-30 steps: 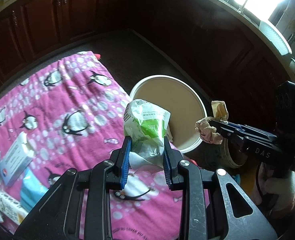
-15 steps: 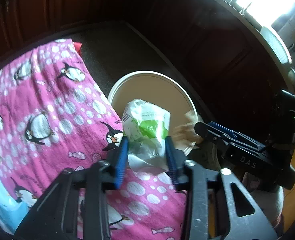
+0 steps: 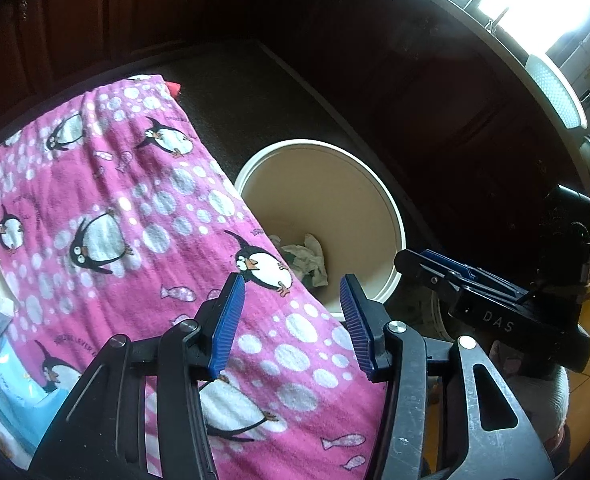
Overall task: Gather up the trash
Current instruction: 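Carry wrapper and tissue over the white bucket and open both tools, then move both open tools back over the table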
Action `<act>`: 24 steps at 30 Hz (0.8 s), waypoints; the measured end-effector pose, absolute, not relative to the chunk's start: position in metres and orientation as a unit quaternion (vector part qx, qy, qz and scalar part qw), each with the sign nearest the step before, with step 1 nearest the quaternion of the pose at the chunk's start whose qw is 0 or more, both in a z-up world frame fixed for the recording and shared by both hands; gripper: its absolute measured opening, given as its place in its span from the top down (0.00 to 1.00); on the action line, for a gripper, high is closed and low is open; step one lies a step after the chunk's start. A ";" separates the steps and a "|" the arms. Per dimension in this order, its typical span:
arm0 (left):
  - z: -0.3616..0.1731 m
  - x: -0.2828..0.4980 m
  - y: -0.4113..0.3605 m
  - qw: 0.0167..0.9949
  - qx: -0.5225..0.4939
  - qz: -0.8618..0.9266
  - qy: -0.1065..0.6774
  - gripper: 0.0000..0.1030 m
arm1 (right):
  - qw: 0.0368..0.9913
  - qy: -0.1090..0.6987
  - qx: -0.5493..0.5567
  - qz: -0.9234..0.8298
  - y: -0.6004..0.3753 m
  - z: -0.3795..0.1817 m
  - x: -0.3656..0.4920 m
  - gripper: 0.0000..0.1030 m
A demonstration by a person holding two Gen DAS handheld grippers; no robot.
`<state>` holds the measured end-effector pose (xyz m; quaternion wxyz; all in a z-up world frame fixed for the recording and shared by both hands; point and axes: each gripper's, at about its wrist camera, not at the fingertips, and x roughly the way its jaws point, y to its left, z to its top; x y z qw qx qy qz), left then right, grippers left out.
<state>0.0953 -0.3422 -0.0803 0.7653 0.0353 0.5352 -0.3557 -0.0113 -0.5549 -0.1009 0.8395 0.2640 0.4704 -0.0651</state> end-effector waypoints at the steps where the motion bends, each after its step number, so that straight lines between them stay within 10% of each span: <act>1: -0.079 0.095 -0.341 0.767 0.037 -0.354 0.534 0.54 | 0.840 0.470 0.263 -0.065 -0.553 -0.101 -0.010 0.51; 24: -0.041 0.062 -0.268 0.799 0.043 -0.320 0.508 0.54 | 0.853 0.462 0.242 -0.016 -0.500 -0.074 -0.005 0.50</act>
